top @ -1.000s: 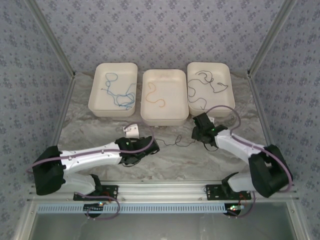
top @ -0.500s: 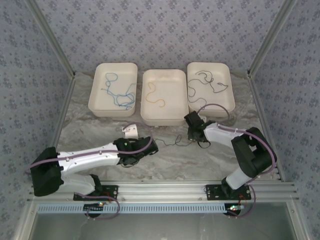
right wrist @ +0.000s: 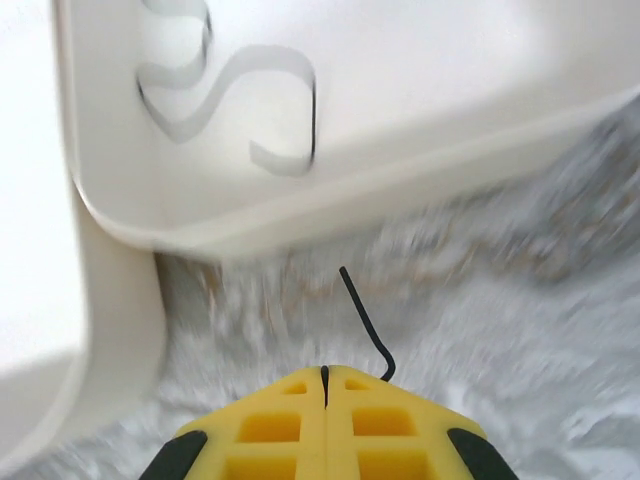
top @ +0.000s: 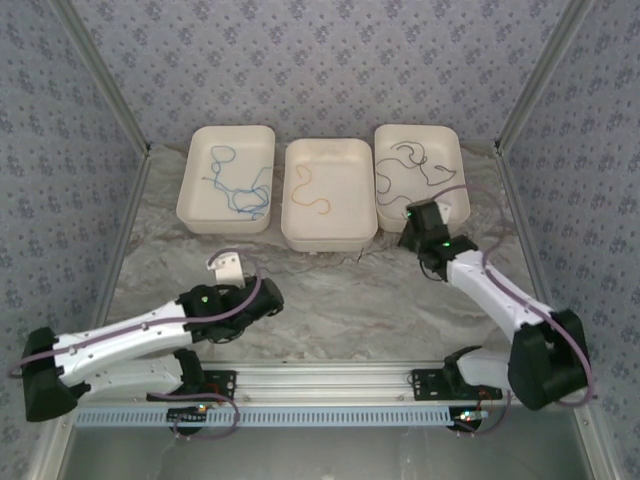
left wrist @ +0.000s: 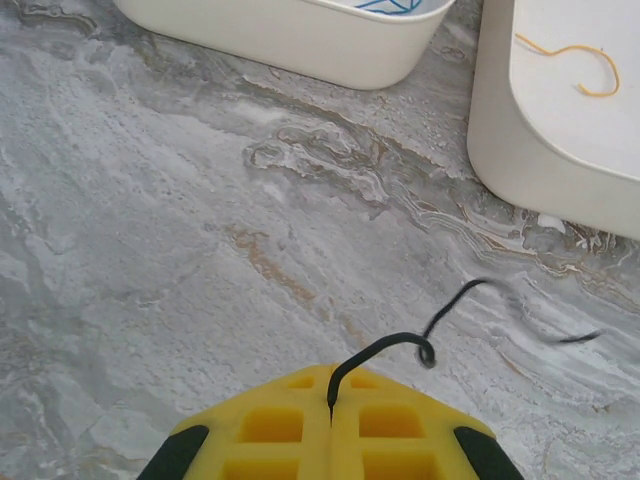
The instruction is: Untangle the cables
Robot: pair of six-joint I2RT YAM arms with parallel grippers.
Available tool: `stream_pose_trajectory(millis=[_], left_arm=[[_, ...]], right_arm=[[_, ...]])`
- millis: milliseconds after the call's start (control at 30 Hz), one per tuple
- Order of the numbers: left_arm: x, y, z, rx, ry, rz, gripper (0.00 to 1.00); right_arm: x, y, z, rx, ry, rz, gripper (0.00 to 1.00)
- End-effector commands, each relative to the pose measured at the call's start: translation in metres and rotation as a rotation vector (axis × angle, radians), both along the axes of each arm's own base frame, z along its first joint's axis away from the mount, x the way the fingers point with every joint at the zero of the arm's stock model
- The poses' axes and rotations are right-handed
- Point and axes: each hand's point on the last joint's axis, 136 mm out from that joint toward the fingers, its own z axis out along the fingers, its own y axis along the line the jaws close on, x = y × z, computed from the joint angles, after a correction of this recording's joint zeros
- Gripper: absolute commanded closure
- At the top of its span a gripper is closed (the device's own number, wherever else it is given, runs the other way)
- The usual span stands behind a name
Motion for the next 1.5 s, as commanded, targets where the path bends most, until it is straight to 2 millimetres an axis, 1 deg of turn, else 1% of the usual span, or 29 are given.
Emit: stream_pose_trajectory(millis=[0, 67, 167, 267, 300, 367, 433, 500, 567, 633, 767, 867, 1033, 1200, 1267, 1333, 1400, 1467], left_arm=[[-0.005, 0.025, -0.002, 0.037, -0.005, 0.030, 1.00], [-0.008, 0.031, -0.004, 0.027, -0.001, 0.034, 1.00], [-0.012, 0.042, -0.007, 0.025, 0.008, 0.056, 1.00], [-0.016, 0.057, -0.009, 0.042, 0.024, 0.096, 1.00], [-0.017, 0.061, -0.009, 0.047, 0.027, 0.109, 1.00], [-0.018, 0.062, -0.009, 0.036, 0.022, 0.111, 1.00], [-0.016, 0.059, -0.010, 0.018, 0.014, 0.097, 1.00], [-0.015, 0.057, -0.009, 0.017, 0.012, 0.095, 1.00], [-0.015, 0.061, -0.009, 0.031, 0.018, 0.111, 1.00], [-0.015, 0.063, -0.011, 0.041, 0.028, 0.119, 1.00], [-0.018, 0.066, -0.022, 0.042, 0.064, 0.128, 1.00], [-0.019, 0.067, -0.029, 0.045, 0.093, 0.138, 1.00], [-0.018, 0.070, -0.030, 0.086, 0.131, 0.156, 1.00], [-0.015, 0.070, -0.035, 0.069, 0.162, 0.161, 1.00], [-0.009, 0.060, -0.030, 0.037, 0.150, 0.132, 1.00], [0.001, 0.039, -0.020, 0.001, 0.130, 0.066, 1.00], [0.015, 0.005, -0.008, -0.041, 0.112, -0.037, 1.00], [0.031, -0.044, 0.011, -0.100, 0.085, -0.166, 1.00]], right_arm=[[0.005, -0.027, 0.053, -0.050, -0.091, -0.042, 1.00], [0.011, -0.040, 0.081, -0.040, -0.140, -0.072, 1.00], [0.021, -0.062, 0.116, -0.028, -0.194, -0.120, 1.00], [0.027, -0.085, 0.139, -0.007, -0.230, -0.170, 1.00], [0.030, -0.090, 0.153, 0.007, -0.262, -0.183, 1.00], [0.034, -0.097, 0.165, 0.025, -0.285, -0.191, 1.00], [0.038, -0.095, 0.170, 0.033, -0.288, -0.176, 1.00], [0.041, -0.091, 0.169, 0.034, -0.286, -0.163, 1.00], [0.043, -0.094, 0.166, 0.023, -0.278, -0.172, 1.00], [0.046, -0.101, 0.168, 0.029, -0.286, -0.184, 1.00], [0.055, -0.112, 0.187, 0.029, -0.327, -0.198, 1.00], [0.059, -0.124, 0.199, 0.071, -0.360, -0.222, 1.00], [0.059, -0.138, 0.221, 0.089, -0.410, -0.250, 1.00], [0.059, -0.146, 0.232, 0.104, -0.438, -0.262, 1.00], [0.063, -0.143, 0.235, 0.114, -0.449, -0.240, 1.00], [0.070, -0.133, 0.239, 0.124, -0.469, -0.193, 1.00], [0.079, -0.122, 0.246, 0.124, -0.489, -0.140, 1.00], [0.091, -0.109, 0.251, 0.127, -0.498, -0.088, 1.00]])
